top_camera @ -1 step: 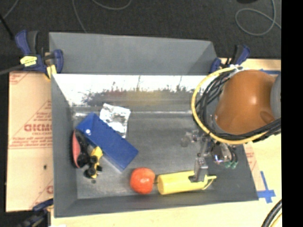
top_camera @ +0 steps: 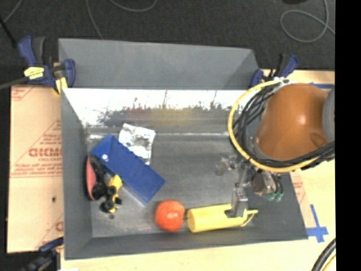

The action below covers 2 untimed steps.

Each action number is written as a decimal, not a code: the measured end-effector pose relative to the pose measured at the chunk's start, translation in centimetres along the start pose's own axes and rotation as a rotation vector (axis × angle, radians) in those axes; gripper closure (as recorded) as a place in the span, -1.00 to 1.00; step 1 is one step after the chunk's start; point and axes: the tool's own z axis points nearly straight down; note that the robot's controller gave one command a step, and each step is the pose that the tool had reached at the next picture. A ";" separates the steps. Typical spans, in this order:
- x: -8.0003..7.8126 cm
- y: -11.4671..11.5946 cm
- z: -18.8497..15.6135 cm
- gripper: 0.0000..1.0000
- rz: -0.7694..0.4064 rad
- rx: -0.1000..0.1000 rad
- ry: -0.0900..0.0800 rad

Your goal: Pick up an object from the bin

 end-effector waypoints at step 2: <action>-0.9 0.5 9.5 -1.00 -0.137 0.000 -0.007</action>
Offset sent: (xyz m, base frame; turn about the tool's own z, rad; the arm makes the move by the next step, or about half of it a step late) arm 0.0105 0.0088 -0.1169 -0.1390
